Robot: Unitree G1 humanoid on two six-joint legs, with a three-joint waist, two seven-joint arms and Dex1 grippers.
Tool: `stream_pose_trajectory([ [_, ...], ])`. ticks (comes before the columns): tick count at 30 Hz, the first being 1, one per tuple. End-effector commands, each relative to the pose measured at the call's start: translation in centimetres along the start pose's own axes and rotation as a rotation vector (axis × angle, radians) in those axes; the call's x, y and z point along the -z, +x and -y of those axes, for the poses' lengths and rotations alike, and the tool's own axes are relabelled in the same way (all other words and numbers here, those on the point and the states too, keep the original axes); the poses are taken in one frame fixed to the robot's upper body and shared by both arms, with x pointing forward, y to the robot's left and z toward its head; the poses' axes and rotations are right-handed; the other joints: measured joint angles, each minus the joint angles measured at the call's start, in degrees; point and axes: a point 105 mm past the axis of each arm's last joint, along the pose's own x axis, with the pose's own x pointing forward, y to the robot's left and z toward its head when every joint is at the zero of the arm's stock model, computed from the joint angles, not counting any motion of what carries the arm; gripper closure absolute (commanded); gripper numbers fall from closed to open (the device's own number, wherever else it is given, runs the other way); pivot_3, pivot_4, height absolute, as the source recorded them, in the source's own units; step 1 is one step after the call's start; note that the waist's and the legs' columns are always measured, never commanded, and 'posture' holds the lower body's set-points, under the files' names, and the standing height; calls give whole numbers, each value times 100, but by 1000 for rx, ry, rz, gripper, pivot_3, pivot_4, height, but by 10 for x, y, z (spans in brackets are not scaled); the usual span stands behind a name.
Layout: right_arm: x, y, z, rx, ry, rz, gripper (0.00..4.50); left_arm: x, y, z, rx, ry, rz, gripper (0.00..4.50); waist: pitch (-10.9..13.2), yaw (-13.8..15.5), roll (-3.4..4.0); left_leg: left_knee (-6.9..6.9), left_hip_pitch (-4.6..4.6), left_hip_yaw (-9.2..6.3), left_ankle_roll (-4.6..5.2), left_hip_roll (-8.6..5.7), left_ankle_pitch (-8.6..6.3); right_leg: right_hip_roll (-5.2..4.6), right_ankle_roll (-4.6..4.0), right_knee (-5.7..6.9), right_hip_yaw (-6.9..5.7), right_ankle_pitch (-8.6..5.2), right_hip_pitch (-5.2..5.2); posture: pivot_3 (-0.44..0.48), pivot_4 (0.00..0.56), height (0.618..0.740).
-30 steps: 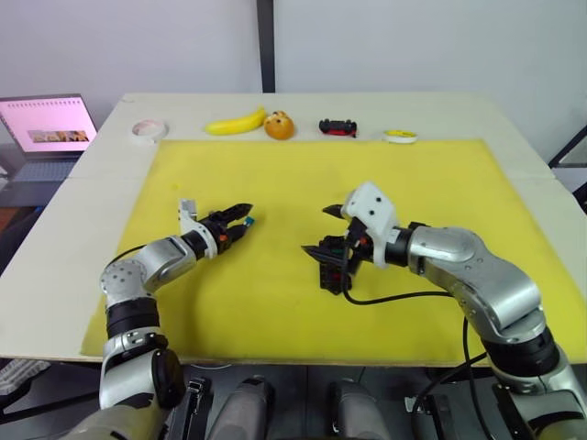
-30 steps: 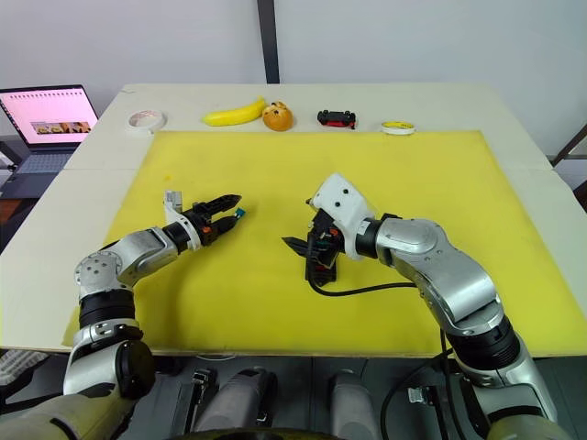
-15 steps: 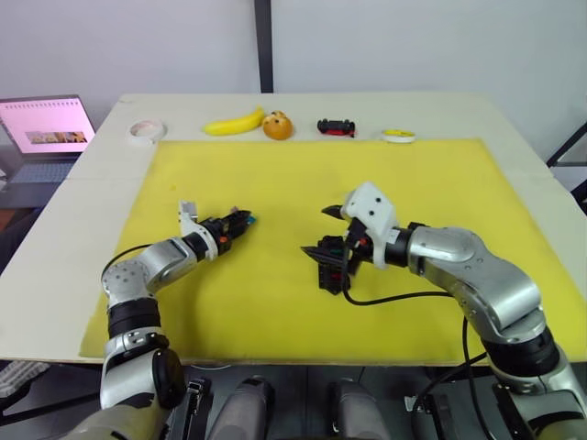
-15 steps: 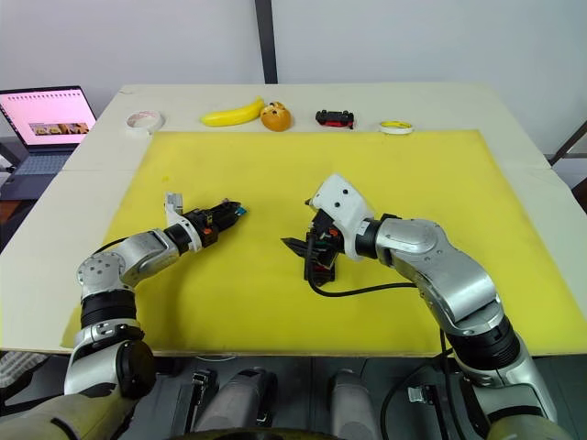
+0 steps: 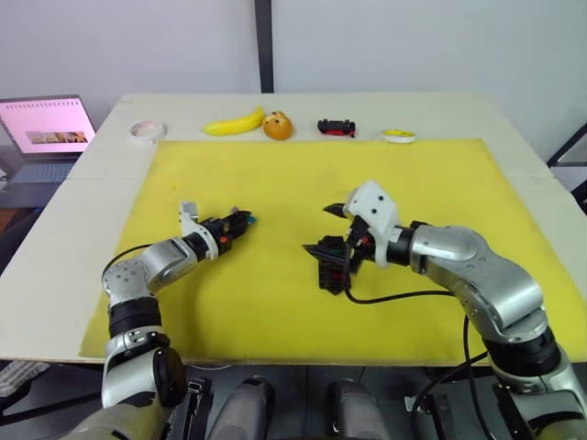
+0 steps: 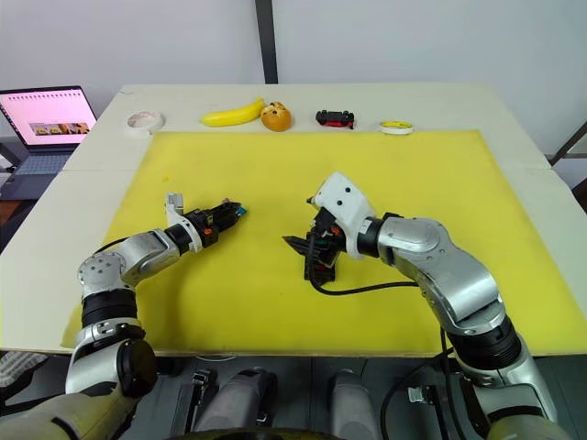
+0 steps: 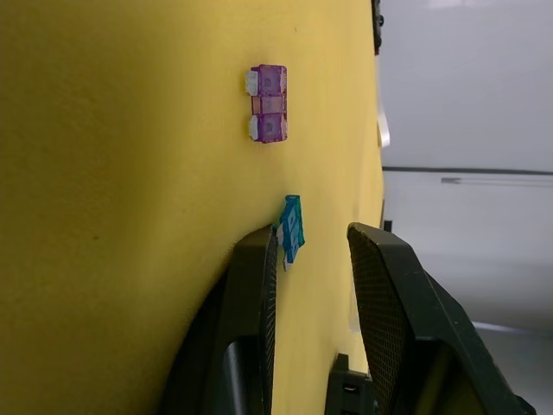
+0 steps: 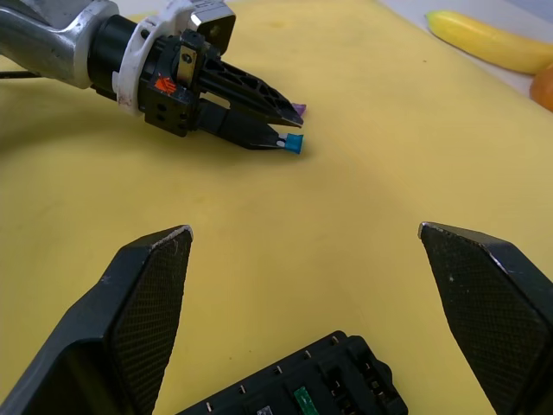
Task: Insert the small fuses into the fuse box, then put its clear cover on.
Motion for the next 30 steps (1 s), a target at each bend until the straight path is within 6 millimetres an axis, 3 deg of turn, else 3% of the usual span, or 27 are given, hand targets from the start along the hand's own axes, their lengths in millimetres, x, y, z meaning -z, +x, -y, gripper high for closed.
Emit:
stream_pose_trajectory([
  [1,-9,-5,3,10,-22,25,0,9,3,-20,-77,-37,-25,3107,0,0,0,0,0,0,0,0,0,0,0,0,0,0,0,0,150,740],
  [13,-10,-6,4,10,-26,21,0,11,4,-22,-82,-45,-34,3107,0,6,1,0,0,-1,3,0,-2,0,0,-2,-1,0,1,0,150,740],
  [17,-10,-6,4,11,-25,23,0,12,4,-24,-95,-40,-38,4413,-3,6,4,-1,0,-1,3,0,-2,0,0,-2,-1,0,1,0,150,740],
  [25,-11,-8,5,13,-24,24,0,10,-2,-23,-94,-45,-23,4472,-8,-8,14,-3,1,-1,4,1,-3,0,1,-6,-1,0,2,0,150,740],
  [30,-14,-7,6,8,-6,44,0,5,-10,-3,-26,-2,-16,4472,-7,-57,12,-8,1,-1,2,2,-2,0,1,-8,-1,-1,-1,0,150,740],
])
